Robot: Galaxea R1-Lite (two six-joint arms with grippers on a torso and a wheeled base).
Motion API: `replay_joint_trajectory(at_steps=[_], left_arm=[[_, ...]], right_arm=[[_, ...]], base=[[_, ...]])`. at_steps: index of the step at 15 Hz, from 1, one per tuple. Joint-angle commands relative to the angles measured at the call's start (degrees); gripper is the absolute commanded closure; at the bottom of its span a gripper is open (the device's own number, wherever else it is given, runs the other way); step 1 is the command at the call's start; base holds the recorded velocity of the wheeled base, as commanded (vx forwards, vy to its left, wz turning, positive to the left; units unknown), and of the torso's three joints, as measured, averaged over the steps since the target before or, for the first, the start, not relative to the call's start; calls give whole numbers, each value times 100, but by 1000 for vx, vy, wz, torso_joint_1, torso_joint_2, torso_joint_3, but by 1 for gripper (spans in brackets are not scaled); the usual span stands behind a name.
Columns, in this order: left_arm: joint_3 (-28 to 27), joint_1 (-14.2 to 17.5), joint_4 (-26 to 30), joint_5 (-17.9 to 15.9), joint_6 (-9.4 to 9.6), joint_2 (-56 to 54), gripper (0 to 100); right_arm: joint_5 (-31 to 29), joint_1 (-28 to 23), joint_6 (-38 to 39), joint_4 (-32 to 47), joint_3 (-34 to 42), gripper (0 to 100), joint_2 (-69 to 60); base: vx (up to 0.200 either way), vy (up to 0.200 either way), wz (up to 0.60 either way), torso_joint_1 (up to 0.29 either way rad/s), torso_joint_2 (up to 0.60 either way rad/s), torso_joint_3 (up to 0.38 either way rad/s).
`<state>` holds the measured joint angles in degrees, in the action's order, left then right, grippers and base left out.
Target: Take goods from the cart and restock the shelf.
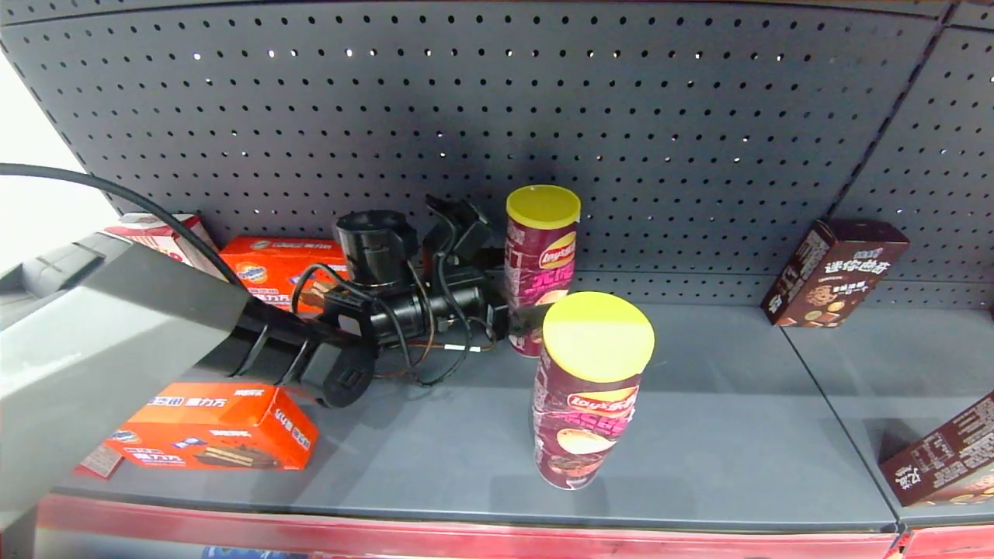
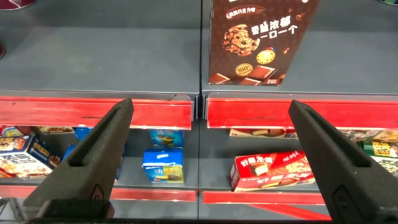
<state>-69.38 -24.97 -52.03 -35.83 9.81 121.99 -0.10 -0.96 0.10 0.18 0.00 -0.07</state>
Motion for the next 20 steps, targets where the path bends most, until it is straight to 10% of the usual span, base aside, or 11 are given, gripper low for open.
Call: replay_joint_trajectory(at_steps=[1, 6, 20], left_arm=[[750, 141, 17, 436, 21, -685, 0], [1251, 168, 615, 1219, 750, -1178, 0], [548, 159, 1142, 1939, 680, -1037, 0]], right_arm=[[1, 0, -1, -1, 0, 0, 7], [1, 0, -1, -1, 0, 0, 7], [1, 0, -1, -1, 0, 0, 7]], base=[[0, 0, 0, 0, 0, 0], [0, 0, 0, 0, 0, 0], [0, 0, 0, 0, 0, 0]])
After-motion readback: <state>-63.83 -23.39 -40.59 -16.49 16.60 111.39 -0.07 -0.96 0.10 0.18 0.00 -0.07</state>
